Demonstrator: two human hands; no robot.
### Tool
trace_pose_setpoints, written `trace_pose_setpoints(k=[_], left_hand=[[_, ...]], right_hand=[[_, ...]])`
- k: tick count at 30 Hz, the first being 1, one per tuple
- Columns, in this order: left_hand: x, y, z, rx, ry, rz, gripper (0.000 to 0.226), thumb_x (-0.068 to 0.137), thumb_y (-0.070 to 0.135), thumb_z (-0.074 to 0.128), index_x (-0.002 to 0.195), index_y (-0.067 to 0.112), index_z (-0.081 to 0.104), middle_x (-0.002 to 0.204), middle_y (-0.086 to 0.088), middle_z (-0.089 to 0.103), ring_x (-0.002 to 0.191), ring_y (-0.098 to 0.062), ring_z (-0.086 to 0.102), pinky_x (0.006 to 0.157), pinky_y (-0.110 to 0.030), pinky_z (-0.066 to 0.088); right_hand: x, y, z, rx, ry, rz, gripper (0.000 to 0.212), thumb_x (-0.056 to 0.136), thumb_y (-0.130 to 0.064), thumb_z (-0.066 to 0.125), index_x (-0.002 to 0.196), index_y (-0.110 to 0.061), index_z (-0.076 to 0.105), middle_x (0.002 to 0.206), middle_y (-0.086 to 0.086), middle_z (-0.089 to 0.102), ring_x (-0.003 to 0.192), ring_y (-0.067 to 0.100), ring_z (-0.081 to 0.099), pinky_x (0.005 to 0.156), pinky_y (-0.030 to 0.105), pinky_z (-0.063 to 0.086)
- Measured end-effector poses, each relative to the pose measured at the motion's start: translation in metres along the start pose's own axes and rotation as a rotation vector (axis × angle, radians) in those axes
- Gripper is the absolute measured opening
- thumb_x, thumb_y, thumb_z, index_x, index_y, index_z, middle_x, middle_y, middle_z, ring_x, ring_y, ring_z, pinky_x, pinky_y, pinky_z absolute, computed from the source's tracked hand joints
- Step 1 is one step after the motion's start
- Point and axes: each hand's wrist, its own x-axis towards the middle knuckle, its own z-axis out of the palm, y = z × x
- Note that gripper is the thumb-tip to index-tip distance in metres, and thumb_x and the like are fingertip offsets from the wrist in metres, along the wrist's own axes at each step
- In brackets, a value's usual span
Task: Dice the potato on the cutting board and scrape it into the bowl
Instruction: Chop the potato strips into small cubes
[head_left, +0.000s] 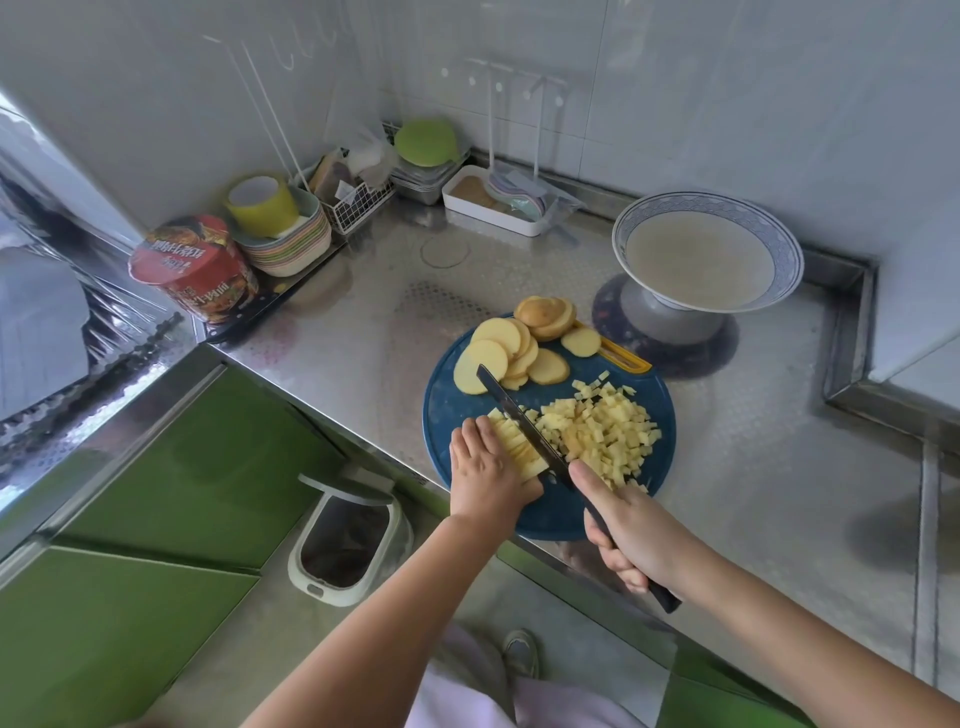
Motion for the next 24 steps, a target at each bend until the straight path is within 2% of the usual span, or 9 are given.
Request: trace_pose_setpoints(k=[2,5,6,9,12,17,20,21,24], left_hand=[[0.0,-0.001,0.002,-0.017,0.021,0.007,0.096,0.08,0.054,0.054,0.145,-0.004,0.014,0.14,-0.017,0.025,0.132,-0.036,0.023,0.117,-0.039,0.011],[0.0,-0.003,0.004,0.064,0.003,0.027,0.106,0.071,0.067,0.031,0.145,-0.008,0.018,0.141,-0.022,0.03,0.132,-0.04,0.026,0.116,-0.043,0.013],[0.0,-0.004,0.006,0.088,0.011,0.034,0.108,0.069,0.067,0.032,0.144,-0.01,0.022,0.14,-0.024,0.033,0.131,-0.042,0.029,0.116,-0.045,0.017],[0.002,-0.009,0.016,0.146,0.057,0.039,0.107,0.06,0.065,0.063,0.129,-0.014,0.045,0.121,-0.026,0.053,0.114,-0.044,0.05,0.104,-0.048,0.039],[0.002,-0.008,0.017,0.109,0.075,0.041,0.112,0.046,0.063,0.079,0.122,-0.012,0.045,0.111,-0.024,0.055,0.103,-0.041,0.055,0.093,-0.047,0.05],[0.001,-0.009,0.016,0.074,0.036,0.059,0.111,0.057,0.062,0.076,0.131,-0.012,0.04,0.122,-0.026,0.05,0.113,-0.045,0.049,0.102,-0.049,0.041],[0.001,-0.009,0.017,0.09,0.022,0.052,0.111,0.051,0.064,0.079,0.124,-0.014,0.048,0.115,-0.027,0.055,0.107,-0.045,0.054,0.096,-0.049,0.047],[0.001,-0.01,0.018,0.105,0.024,0.064,0.108,0.055,0.067,0.074,0.124,-0.013,0.049,0.115,-0.027,0.056,0.108,-0.044,0.053,0.097,-0.049,0.046],[0.004,-0.012,0.019,0.173,-0.001,0.082,0.103,0.073,0.075,0.038,0.13,-0.011,0.049,0.122,-0.026,0.053,0.113,-0.043,0.047,0.104,-0.048,0.037]], right_hand=[[0.001,0.006,0.002,-0.03,-0.003,0.015,0.071,0.072,-0.082,0.033,0.058,-0.012,0.033,0.047,0.006,0.027,0.036,0.017,0.025,0.037,0.02,0.025],[0.006,0.01,0.005,-0.07,-0.006,0.041,0.07,0.076,-0.081,0.032,0.056,-0.014,0.03,0.046,0.004,0.026,0.036,0.016,0.025,0.037,0.02,0.024],[0.007,0.011,0.006,-0.075,0.002,0.043,0.068,0.08,-0.079,0.032,0.055,-0.015,0.028,0.045,0.003,0.025,0.036,0.016,0.024,0.037,0.02,0.023],[0.008,0.014,0.009,-0.123,0.058,-0.009,0.068,0.092,-0.068,0.034,0.047,-0.018,0.027,0.039,-0.004,0.026,0.032,0.011,0.026,0.035,0.02,0.022],[0.007,0.019,0.012,-0.232,0.14,-0.095,0.076,0.097,-0.063,0.031,0.035,-0.018,0.029,0.035,-0.007,0.033,0.033,0.005,0.035,0.044,0.013,0.029],[0.01,0.019,0.013,-0.276,0.174,-0.132,0.073,0.097,-0.062,0.028,0.04,-0.017,0.034,0.035,-0.006,0.039,0.037,0.005,0.041,0.047,0.012,0.033],[0.011,0.018,0.012,-0.311,0.167,-0.124,0.072,0.092,-0.067,0.025,0.046,-0.014,0.04,0.04,-0.004,0.044,0.043,0.009,0.047,0.047,0.013,0.035],[0.011,0.018,0.012,-0.347,0.174,-0.121,0.073,0.089,-0.07,0.023,0.049,-0.012,0.043,0.043,-0.003,0.047,0.046,0.012,0.05,0.05,0.018,0.038],[0.015,0.021,0.019,-0.498,0.202,-0.129,0.077,0.082,-0.075,0.013,0.056,-0.011,0.048,0.055,0.003,0.053,0.059,0.023,0.059,0.064,0.037,0.047]])
